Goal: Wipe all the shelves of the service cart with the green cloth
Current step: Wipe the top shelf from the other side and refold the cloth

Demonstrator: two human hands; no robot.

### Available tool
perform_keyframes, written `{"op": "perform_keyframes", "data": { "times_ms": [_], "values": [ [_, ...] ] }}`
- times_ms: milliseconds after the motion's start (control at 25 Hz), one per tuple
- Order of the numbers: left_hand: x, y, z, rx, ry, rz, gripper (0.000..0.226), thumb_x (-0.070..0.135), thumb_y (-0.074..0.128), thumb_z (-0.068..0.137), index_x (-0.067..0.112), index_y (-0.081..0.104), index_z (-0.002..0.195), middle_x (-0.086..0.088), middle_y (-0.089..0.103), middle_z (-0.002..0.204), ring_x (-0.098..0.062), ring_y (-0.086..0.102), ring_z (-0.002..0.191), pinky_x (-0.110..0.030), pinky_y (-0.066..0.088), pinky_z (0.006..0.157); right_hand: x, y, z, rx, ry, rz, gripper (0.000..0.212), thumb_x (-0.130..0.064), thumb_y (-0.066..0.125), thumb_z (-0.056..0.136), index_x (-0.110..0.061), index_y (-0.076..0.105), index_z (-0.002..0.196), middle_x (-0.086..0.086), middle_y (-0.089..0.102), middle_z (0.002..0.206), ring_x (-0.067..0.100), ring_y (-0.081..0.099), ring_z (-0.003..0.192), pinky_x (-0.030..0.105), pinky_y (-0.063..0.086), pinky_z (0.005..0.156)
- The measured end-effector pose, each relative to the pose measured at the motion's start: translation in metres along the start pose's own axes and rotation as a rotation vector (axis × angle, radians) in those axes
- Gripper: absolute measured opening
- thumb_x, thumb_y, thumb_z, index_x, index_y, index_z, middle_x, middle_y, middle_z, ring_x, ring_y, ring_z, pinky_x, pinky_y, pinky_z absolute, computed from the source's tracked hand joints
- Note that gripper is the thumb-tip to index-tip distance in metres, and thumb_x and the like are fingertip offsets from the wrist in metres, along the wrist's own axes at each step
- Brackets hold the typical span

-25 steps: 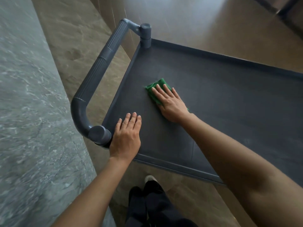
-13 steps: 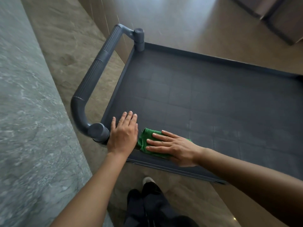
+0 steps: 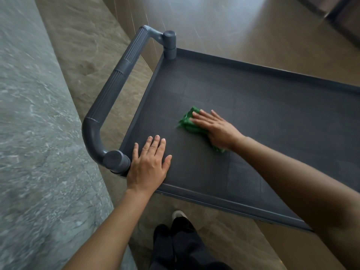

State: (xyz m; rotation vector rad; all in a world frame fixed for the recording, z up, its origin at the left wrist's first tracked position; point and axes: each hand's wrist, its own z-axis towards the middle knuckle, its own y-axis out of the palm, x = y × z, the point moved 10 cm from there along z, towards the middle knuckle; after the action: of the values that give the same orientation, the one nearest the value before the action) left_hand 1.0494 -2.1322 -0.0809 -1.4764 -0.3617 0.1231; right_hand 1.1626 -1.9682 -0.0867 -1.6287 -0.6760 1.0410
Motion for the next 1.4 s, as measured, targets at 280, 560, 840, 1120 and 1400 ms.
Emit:
{"op": "perform_keyframes", "data": {
  "times_ms": [280,560,840,1120,1400],
  "values": [
    [0.003,0.000,-0.001,0.003,0.008,0.019,0.052,0.037,0.051,0.096,0.010,0.047,0.140,-0.010,0.044,0.146,-0.027,0.039,0.137,-0.059,0.029,0.109,0.033,-0.005,0.022,0.099,0.252,0.028,0.071,0.003,0.041,0.085,-0.023,0.025,0.149,0.000,0.018,0.157,0.017,0.008,0.146,0.027,-0.002,0.117],
    [0.002,0.001,0.002,0.020,0.020,0.047,0.051,0.037,0.052,0.094,0.010,0.051,0.136,-0.010,0.049,0.142,-0.027,0.044,0.134,-0.059,0.030,0.105,-0.050,0.015,-0.038,0.033,0.001,0.058,0.067,0.001,0.046,0.087,-0.020,0.026,0.148,0.002,0.021,0.155,0.016,0.007,0.145,0.026,-0.005,0.116],
    [0.002,-0.001,0.002,0.053,0.029,0.032,0.049,0.035,0.058,0.091,0.009,0.055,0.133,-0.012,0.053,0.138,-0.028,0.049,0.130,-0.060,0.034,0.102,-0.096,0.035,-0.102,-0.076,-0.162,0.098,0.063,-0.004,0.047,0.092,-0.024,0.027,0.148,-0.007,0.018,0.154,0.014,0.003,0.145,0.026,-0.005,0.118],
    [0.007,-0.004,0.002,0.027,-0.019,0.059,0.048,0.028,0.061,0.091,0.006,0.055,0.133,-0.013,0.051,0.140,-0.029,0.046,0.132,-0.056,0.033,0.104,-0.064,0.035,-0.166,-0.164,-0.286,0.115,0.059,-0.015,0.049,0.094,-0.027,0.028,0.148,-0.012,0.016,0.153,0.011,0.003,0.146,0.028,-0.003,0.118],
    [0.099,0.012,-0.009,0.069,-0.024,-0.112,0.044,0.024,0.050,0.096,0.005,0.051,0.136,-0.014,0.044,0.146,-0.029,0.036,0.139,-0.048,0.027,0.111,-0.058,0.037,-0.174,-0.193,-0.358,0.079,0.063,-0.020,0.051,0.095,-0.028,0.021,0.149,-0.013,0.008,0.153,0.010,-0.003,0.145,0.026,-0.009,0.117]
  ]
}}
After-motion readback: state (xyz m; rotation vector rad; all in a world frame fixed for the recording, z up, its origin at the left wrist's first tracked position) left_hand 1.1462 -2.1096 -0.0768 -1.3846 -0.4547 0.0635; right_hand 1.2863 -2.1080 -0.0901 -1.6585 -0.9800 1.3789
